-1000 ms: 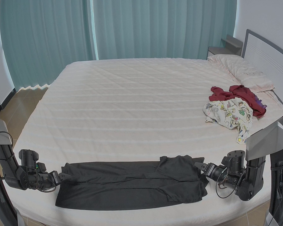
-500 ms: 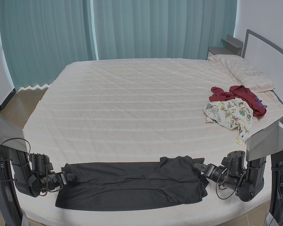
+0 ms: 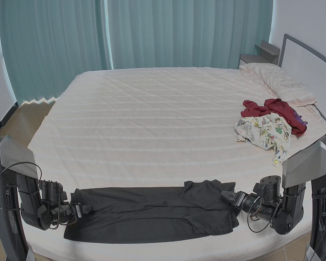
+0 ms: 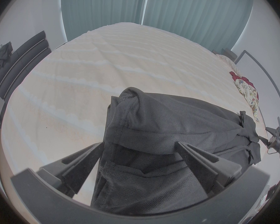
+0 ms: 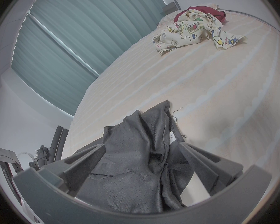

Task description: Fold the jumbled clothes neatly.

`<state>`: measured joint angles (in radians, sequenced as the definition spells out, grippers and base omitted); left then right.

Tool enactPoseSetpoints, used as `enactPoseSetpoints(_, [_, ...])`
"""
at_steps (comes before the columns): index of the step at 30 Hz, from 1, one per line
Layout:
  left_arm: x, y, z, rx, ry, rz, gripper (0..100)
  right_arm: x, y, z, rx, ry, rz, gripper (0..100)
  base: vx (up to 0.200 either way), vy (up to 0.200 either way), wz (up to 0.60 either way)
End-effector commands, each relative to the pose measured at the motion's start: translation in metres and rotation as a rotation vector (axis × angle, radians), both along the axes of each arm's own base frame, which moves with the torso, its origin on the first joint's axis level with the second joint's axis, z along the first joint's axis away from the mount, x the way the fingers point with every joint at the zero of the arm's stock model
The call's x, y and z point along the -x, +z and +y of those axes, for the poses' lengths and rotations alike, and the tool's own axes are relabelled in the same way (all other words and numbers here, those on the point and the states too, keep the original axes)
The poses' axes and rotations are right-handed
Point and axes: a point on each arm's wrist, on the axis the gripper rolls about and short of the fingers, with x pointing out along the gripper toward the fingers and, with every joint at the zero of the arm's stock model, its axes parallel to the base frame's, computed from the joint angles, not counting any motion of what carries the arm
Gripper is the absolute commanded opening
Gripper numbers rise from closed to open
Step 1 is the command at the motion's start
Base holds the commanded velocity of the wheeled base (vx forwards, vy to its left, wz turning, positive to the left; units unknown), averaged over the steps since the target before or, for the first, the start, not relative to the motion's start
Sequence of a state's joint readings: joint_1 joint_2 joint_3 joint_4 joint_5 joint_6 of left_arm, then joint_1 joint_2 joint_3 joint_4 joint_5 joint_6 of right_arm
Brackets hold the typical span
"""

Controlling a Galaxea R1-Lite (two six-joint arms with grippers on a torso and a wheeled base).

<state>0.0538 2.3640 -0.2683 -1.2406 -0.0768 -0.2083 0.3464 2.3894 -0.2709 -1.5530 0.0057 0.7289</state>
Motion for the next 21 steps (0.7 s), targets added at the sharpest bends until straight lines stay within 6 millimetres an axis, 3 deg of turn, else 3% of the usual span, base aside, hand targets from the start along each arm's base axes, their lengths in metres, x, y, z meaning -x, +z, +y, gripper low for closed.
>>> enactPoseSetpoints(1, [0.0, -0.003, 0.0, 0.001, 0.0, 0.01, 100, -0.001, 0.003, 0.0, -0.006, 0.001, -0.017, 100, 0.0, 0.0, 0.0])
enactPoseSetpoints(10, [-0.007, -0.014, -0.002, -0.002, -0.007, 0.025, 100, 0.001, 0.004, 0.0, -0.002, 0.004, -0.013, 100, 0.0, 0.0, 0.0])
enactPoseSetpoints(11, [-0.008, -0.016, -0.002, -0.001, -0.006, 0.029, 0, 0.001, 0.004, 0.0, -0.002, 0.004, -0.013, 100, 0.0, 0.0, 0.0])
enactPoseSetpoints(21, [-0.006, -0.016, -0.003, -0.002, -0.013, 0.03, 0, 0.005, 0.004, -0.001, 0.011, 0.01, -0.005, 100, 0.0, 0.0, 0.0])
